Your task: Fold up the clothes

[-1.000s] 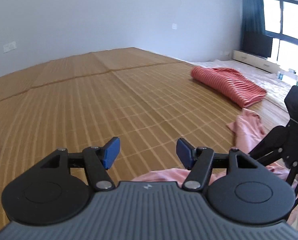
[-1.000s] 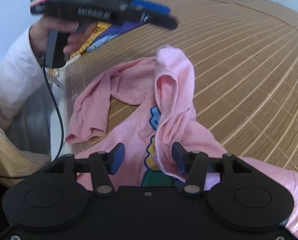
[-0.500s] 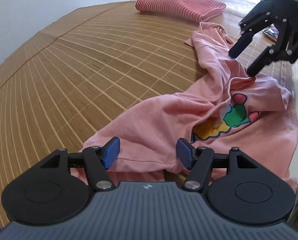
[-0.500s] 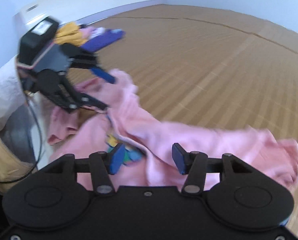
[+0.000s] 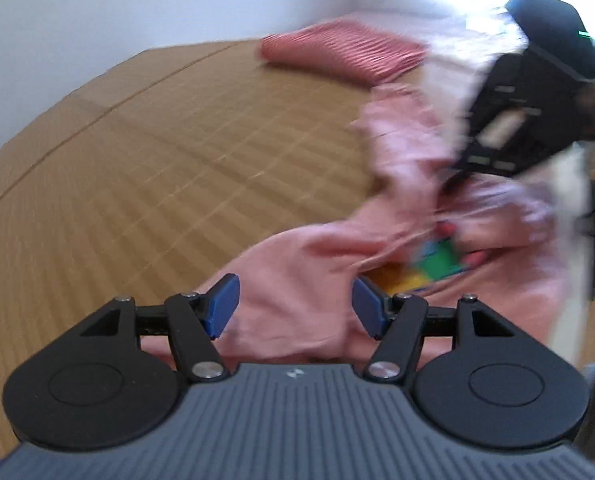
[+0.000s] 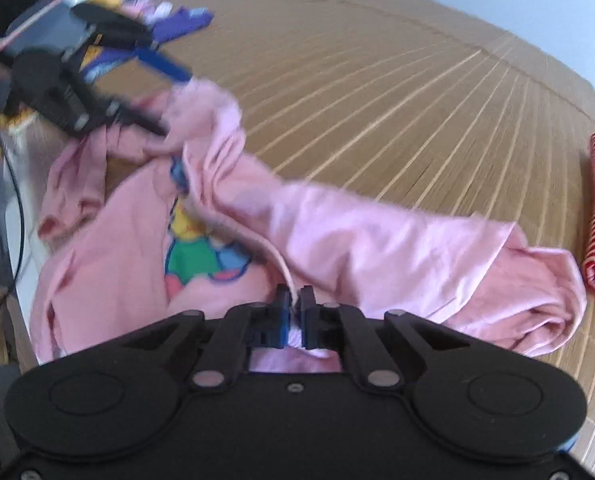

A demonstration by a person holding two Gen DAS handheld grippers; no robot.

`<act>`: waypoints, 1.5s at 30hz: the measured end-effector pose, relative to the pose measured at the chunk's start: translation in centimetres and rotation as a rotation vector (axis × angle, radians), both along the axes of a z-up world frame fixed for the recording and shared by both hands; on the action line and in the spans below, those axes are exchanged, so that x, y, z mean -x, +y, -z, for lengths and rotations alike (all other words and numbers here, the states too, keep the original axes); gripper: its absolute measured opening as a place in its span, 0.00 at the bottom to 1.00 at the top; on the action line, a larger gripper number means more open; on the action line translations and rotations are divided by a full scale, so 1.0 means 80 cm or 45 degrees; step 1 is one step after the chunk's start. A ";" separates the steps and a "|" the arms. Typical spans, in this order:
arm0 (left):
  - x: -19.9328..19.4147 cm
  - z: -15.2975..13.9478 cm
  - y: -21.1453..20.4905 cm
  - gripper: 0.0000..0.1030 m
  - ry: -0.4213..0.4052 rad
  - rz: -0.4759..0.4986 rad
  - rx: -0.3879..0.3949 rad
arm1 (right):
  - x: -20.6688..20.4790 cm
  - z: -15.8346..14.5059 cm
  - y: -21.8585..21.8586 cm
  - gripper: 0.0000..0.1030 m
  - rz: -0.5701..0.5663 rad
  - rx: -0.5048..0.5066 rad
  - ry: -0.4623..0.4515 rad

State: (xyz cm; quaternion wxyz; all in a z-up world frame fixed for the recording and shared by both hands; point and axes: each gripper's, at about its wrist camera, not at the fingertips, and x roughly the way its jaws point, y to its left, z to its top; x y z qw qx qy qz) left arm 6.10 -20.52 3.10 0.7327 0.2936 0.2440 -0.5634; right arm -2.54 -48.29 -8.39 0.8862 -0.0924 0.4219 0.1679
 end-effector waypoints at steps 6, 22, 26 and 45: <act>0.033 0.010 -0.011 0.66 -0.158 0.110 -0.068 | 0.000 -0.025 -0.025 0.06 0.108 -0.051 -0.103; 0.009 0.015 -0.011 0.12 -0.378 -0.131 0.017 | -0.010 -0.025 -0.036 0.06 0.223 -0.045 -0.172; 0.007 0.010 -0.015 0.11 -0.511 -0.168 0.053 | -0.010 -0.032 -0.038 0.06 0.270 -0.073 -0.249; -0.162 0.029 -0.138 0.13 -0.295 -0.456 -0.043 | -0.208 -0.020 -0.077 0.25 0.501 0.058 -0.278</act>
